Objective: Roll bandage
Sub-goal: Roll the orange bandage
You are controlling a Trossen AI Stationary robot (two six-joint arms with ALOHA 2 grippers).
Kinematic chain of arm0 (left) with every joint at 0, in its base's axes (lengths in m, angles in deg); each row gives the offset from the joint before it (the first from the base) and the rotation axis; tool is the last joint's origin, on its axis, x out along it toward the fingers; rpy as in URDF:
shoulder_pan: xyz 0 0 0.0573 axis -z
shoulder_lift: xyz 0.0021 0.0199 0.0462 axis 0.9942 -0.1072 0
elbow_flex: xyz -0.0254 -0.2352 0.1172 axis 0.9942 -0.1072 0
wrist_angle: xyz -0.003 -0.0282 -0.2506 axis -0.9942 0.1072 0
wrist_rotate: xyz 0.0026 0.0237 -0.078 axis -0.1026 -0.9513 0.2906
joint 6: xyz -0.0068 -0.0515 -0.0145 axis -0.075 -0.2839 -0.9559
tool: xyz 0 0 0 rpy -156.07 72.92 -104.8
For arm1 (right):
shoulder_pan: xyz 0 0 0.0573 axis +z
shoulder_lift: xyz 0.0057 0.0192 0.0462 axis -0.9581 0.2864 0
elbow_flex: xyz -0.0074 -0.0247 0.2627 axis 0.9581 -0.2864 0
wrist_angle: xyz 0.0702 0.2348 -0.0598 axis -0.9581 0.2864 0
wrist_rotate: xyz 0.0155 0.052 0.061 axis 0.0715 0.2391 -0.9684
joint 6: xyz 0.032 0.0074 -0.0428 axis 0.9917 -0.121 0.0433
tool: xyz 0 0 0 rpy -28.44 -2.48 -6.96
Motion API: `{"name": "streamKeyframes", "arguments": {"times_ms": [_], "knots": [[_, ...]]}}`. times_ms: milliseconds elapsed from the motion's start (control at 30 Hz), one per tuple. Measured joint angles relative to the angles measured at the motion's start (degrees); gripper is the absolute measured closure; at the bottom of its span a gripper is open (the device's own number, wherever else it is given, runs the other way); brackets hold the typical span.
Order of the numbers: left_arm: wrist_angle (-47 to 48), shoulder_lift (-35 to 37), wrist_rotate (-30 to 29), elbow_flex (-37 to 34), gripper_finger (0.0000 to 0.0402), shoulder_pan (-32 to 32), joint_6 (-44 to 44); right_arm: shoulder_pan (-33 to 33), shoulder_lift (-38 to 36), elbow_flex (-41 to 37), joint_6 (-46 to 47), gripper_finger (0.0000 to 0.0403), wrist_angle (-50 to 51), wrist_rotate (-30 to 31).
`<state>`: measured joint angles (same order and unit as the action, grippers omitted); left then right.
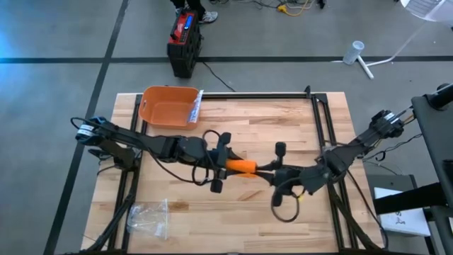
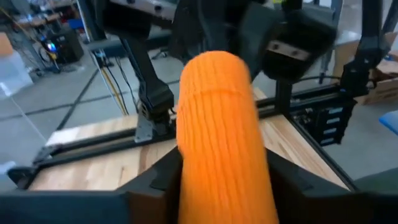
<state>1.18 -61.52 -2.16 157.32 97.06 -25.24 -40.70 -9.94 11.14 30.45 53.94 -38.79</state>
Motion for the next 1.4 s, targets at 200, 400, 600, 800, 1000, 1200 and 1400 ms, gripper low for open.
{"name": "streamKeyframes", "arguments": {"times_ms": [200,400,600,800,1000,1200,1400], "knots": [[0.9,2.1,0.1,0.1,0.0209,1.1,2.5,3.0,-9.1,-5.6,0.2,0.0397,-0.3,-0.5],[-7.9,1.3,1.3,-3.3,0.0174,1.5,2.4,4.0,-24.1,-20.5,-3.4,0.0399,-17.8,-12.8],[-30.1,-1.3,2.6,-10.8,0.0151,1.4,1.3,4.0,-34.3,-32.4,-7.5,0.0399,-30.6,-18.4],[-39.3,-5.3,1.9,-11.6,0.0145,-0.7,0.1,4.0,-35.9,-34.1,-8.7,0.0399,-34.0,-18.6],[-37.7,-9.9,2.7,-5.8,0.0144,-2.0,-1.2,3.7,-32.1,-33.6,-8.8,0.0399,-36.3,-18.7],[-34.7,-13.5,2.7,-0.7,0.0182,-2.0,-1.5,3.4,-29.4,-33.2,-8.8,0.04,-38.2,-18.6],[-29.6,-13.3,2.5,0.5,0.0308,-2.1,-1.2,3.3,-29.7,-32.9,-9.0,0.04,-38.0,-18.1]]}}
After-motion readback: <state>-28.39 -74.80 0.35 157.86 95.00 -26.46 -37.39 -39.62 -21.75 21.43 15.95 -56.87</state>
